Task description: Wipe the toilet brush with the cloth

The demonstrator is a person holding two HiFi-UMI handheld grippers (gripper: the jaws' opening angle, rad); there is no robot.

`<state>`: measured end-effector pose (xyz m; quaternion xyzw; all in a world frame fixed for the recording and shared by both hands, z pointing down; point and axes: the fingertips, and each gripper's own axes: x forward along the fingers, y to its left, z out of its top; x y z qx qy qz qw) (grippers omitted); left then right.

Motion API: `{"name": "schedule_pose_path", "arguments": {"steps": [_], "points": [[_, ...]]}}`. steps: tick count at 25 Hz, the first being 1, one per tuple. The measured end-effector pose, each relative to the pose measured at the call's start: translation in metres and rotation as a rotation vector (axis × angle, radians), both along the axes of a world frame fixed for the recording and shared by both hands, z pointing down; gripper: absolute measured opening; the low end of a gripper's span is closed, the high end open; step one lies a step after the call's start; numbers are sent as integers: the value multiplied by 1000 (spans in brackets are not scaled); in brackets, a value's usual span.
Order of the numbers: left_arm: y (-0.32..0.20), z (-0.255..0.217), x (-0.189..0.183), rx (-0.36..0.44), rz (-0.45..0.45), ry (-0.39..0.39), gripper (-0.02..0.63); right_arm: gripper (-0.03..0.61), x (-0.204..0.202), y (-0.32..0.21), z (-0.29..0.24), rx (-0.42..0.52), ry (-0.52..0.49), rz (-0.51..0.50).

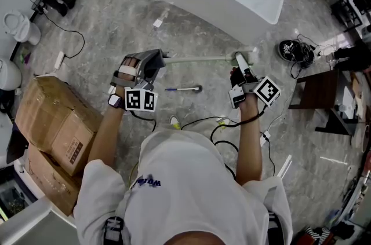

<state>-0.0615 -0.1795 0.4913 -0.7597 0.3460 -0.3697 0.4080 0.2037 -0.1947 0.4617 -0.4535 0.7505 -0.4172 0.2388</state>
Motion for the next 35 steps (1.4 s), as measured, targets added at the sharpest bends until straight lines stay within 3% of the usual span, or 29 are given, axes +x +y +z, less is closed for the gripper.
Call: {"name": "schedule_pose_path", "arguments": {"steps": [9, 19, 22, 25, 27, 29, 31, 35], "points": [[-4, -5, -1, 16, -42, 75, 136, 164, 7, 0, 5, -13, -50, 25], [-25, 15, -6, -152, -192, 220, 133, 164, 11, -5, -1, 20, 14, 54], [-23, 17, -5, -206, -179, 267, 137, 164, 12, -6, -8, 57, 43, 60], [-12, 7, -2, -165, -113, 295, 143, 164, 18, -4, -12, 68, 8, 61], [-5, -7, -7, -122, -117, 337, 140, 164, 28, -1, -9, 56, -61, 71], [-6, -9, -23, -115, -194, 349, 122, 163, 51, 2, -4, 40, -160, 128], [-13, -1, -52, -159, -321, 393, 97, 163, 81, 9, 0, 34, -218, 219], [-12, 12, -100, -311, -504, 632, 91, 164, 108, 22, -4, 54, -132, 327]]}}
